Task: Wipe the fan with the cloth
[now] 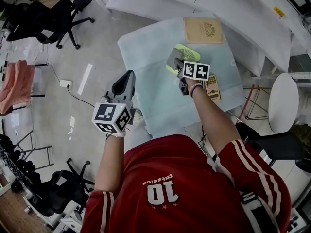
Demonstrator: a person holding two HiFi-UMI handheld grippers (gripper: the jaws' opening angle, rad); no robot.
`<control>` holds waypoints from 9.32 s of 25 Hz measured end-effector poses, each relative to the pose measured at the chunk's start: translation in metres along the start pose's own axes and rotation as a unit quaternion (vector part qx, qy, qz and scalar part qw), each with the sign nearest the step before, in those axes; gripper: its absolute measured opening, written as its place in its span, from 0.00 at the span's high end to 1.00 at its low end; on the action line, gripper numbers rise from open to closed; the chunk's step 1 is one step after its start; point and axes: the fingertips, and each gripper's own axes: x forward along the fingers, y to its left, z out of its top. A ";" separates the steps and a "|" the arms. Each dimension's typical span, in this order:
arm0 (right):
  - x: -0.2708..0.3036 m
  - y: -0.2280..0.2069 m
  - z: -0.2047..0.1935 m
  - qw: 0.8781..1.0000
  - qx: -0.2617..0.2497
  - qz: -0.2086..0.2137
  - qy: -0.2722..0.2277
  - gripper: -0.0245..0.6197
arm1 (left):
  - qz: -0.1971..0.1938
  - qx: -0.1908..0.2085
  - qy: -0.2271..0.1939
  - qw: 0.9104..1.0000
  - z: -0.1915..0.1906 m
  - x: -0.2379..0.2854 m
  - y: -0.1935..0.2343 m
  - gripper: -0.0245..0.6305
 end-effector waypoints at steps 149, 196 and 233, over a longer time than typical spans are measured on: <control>-0.003 0.023 -0.046 0.998 0.040 -0.050 -0.016 0.93 | -0.067 0.023 0.028 0.997 0.007 -0.013 0.031 0.96; -0.012 -0.028 -0.066 0.996 0.060 -0.072 -0.005 0.93 | -0.057 0.023 0.035 0.997 -0.003 -0.011 0.012 0.96; -0.097 -0.090 -0.074 0.990 0.086 -0.107 -0.036 0.93 | -0.111 0.046 0.031 0.992 0.001 0.038 -0.068 0.96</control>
